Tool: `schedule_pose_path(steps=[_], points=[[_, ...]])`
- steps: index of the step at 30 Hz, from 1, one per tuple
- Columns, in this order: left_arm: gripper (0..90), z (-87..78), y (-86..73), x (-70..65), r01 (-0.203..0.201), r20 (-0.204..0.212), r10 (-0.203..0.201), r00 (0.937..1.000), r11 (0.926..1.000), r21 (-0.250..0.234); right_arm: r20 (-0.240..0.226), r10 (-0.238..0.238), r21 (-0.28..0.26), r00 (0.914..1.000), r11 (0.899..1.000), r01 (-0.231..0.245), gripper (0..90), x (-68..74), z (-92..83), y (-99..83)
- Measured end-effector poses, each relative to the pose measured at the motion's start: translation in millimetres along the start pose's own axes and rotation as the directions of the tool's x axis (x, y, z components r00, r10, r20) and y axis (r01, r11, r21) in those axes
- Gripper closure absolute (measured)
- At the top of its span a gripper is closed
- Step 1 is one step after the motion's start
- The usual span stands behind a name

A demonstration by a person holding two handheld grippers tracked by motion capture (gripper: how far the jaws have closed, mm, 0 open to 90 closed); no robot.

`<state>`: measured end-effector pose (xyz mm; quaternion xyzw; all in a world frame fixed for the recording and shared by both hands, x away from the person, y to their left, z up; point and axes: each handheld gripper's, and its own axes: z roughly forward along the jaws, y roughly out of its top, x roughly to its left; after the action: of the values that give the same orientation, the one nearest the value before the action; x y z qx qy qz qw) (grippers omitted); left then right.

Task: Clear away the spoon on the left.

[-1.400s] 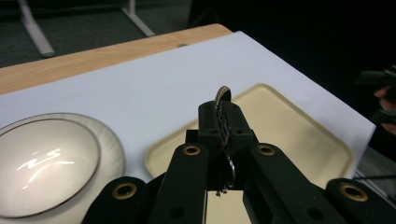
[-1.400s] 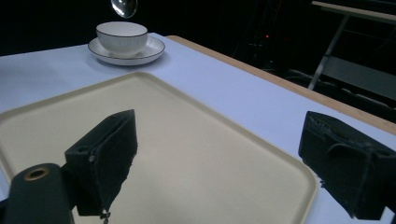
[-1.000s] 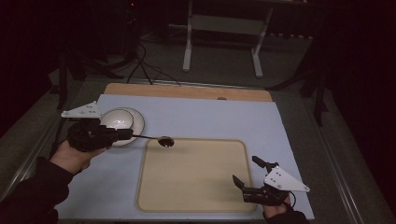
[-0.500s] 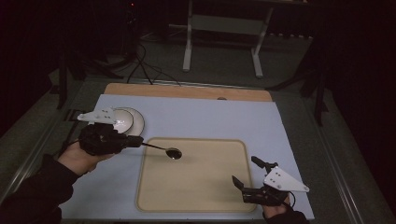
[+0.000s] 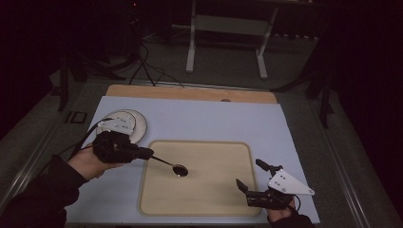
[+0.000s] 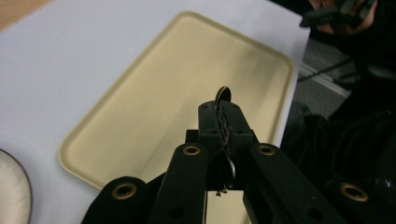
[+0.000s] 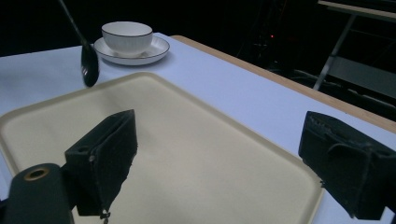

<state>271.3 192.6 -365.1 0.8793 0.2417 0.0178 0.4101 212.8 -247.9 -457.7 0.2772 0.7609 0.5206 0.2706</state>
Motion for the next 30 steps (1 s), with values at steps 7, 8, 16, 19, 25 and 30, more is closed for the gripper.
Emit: schedule_pose_path(steps=[7, 8, 16, 19, 25, 30], points=[[89.2, 13.8, -3.0, -6.0, -0.056, 0.038, 0.054, 0.9978, 0.9967, 0.059, 0.002, 0.001, 0.001, 1.0000, 1.000, -0.001, 11.8, -0.2, 0.1, -0.2], [89.2, 15.9, -3.1, -6.3, -0.058, 0.043, 0.055, 0.9975, 0.9960, 0.068, 0.002, 0.004, 0.000, 1.0000, 1.000, -0.004, 11.8, -0.5, 0.0, -0.3], [89.1, 29.7, -2.1, -4.9, -0.064, 0.089, 0.052, 0.9947, 0.9882, 0.139, 0.005, 0.001, 0.005, 1.0000, 1.000, -0.001, 11.8, -0.4, -0.3, -0.4], [89.1, 35.1, -2.5, -2.5, -0.066, 0.110, 0.047, 0.9928, 0.9819, 0.177, 0.005, 0.008, 0.005, 1.0000, 1.000, -0.008, 11.8, -1.5, -0.3, -0.8], [89.1, 48.5, -3.7, 1.1, -0.076, 0.130, 0.046, 0.9905, 0.9669, 0.243, 0.006, 0.011, 0.008, 0.9999, 1.000, -0.011, 11.8, -1.8, -0.6, -0.8], [89.1, 59.4, -3.0, 3.6, -0.071, 0.142, 0.032, 0.9893, 0.9571, 0.281, 0.006, 0.010, 0.011, 0.9999, 1.000, -0.010, 11.8, -1.8, -0.5, -0.8]])
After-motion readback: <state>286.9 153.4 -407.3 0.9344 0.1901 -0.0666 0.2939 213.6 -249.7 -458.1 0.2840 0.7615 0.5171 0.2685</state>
